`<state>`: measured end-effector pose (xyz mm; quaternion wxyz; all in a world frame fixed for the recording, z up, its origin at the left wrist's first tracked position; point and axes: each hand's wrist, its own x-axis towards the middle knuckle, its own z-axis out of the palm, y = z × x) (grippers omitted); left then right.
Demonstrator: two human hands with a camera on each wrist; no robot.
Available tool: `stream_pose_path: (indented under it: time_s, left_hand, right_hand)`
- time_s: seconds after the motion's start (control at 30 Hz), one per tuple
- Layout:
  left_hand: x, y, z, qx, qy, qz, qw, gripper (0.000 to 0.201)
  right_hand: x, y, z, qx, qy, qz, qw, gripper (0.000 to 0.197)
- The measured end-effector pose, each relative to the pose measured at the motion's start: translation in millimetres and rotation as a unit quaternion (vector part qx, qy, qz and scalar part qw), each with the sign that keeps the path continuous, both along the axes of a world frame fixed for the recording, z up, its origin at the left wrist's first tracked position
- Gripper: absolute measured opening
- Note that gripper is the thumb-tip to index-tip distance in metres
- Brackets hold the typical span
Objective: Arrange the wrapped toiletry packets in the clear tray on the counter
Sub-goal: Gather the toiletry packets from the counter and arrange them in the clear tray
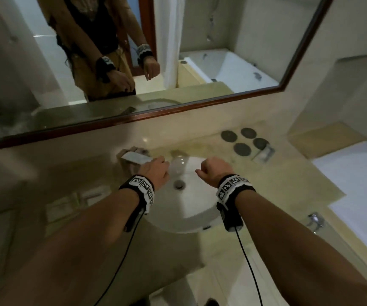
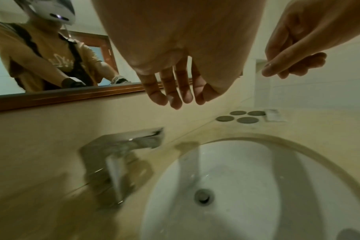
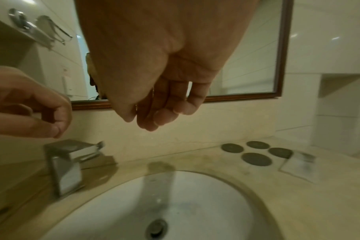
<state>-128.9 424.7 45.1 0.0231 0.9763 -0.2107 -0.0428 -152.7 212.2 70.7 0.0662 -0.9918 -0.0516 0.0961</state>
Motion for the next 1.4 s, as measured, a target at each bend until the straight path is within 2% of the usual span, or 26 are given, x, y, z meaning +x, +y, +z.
stream_pose_path:
  time_s: [0.13, 0.23, 0.33, 0.6, 0.83, 0.97, 1.17, 1.4]
  left_hand:
    - [-6, -88, 10, 0.009, -0.002, -0.042, 0.999, 0.016]
    - [-7, -148, 8, -0.017, 0.008, -0.067, 0.998, 0.015]
    - [-15, -201, 5, -0.008, 0.016, -0.098, 0.995, 0.014]
    - [-1, -290, 3, 0.017, 0.048, -0.146, 0.988, 0.015]
    - [43, -326, 0, -0.007, 0.071, -0.146, 0.987, 0.010]
    - [82, -331, -12, -0.014, 0.070, -0.142, 0.987, 0.014]
    - [102, -317, -14, 0.034, 0.080, -0.144, 0.986, 0.015]
    - [134, -330, -28, 0.033, 0.108, -0.101, 0.988, 0.007]
  right_hand:
    - [-19, -85, 4, -0.015, 0.004, -0.043, 0.999, 0.037]
    - [-32, -144, 2, -0.016, 0.001, -0.076, 0.997, 0.037]
    - [-48, -195, -2, -0.014, 0.010, -0.114, 0.993, 0.037]
    - [-65, -283, -8, 0.008, 0.021, -0.196, 0.980, 0.034]
    - [-36, -306, 6, -0.005, 0.036, -0.208, 0.977, 0.036]
    - [-7, -311, 13, -0.010, 0.025, -0.210, 0.977, 0.037]
    - [28, -303, -6, -0.021, 0.064, -0.187, 0.980, 0.037]
    - [87, -326, -15, -0.017, 0.068, -0.150, 0.986, 0.036]
